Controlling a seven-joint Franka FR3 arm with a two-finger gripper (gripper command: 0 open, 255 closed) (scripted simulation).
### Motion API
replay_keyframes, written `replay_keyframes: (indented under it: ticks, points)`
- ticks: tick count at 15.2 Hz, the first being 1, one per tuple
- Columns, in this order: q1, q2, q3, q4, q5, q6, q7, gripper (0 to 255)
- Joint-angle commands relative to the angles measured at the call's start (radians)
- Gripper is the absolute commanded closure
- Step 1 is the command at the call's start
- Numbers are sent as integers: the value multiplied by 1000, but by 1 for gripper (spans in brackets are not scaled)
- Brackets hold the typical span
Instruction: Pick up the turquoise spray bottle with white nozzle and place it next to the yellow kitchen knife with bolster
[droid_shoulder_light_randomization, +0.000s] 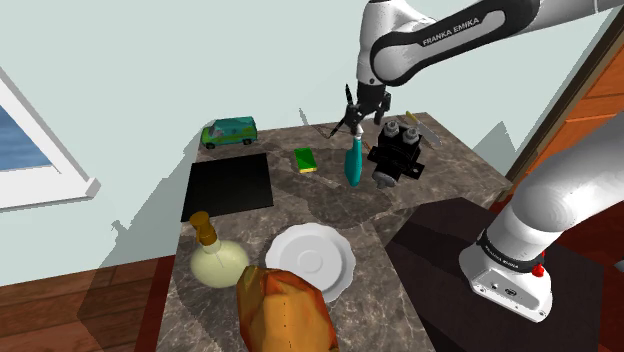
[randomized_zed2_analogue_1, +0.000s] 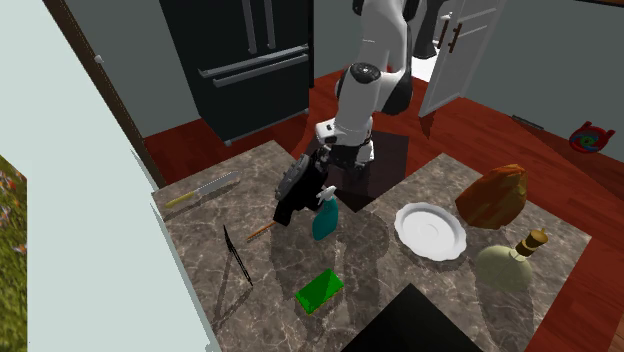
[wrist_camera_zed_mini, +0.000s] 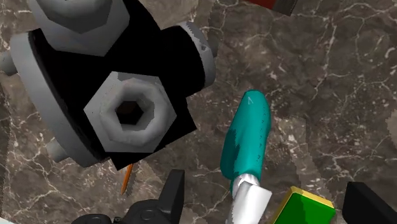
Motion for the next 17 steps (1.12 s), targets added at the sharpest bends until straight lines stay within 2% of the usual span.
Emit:
replay_keyframes:
  ticks: [1, 7, 14, 15, 17]
  points:
    - [-6, 35, 5, -1, -12, 36, 19, 0]
    - [-13, 77, 6, -40, -28, 116, 30, 0]
    - [-13, 77, 6, -40, -28, 115, 30, 0]
    - [-13, 77, 6, -40, -28, 115, 30, 255]
    - [-13, 77, 6, -40, -28, 115, 30, 255]
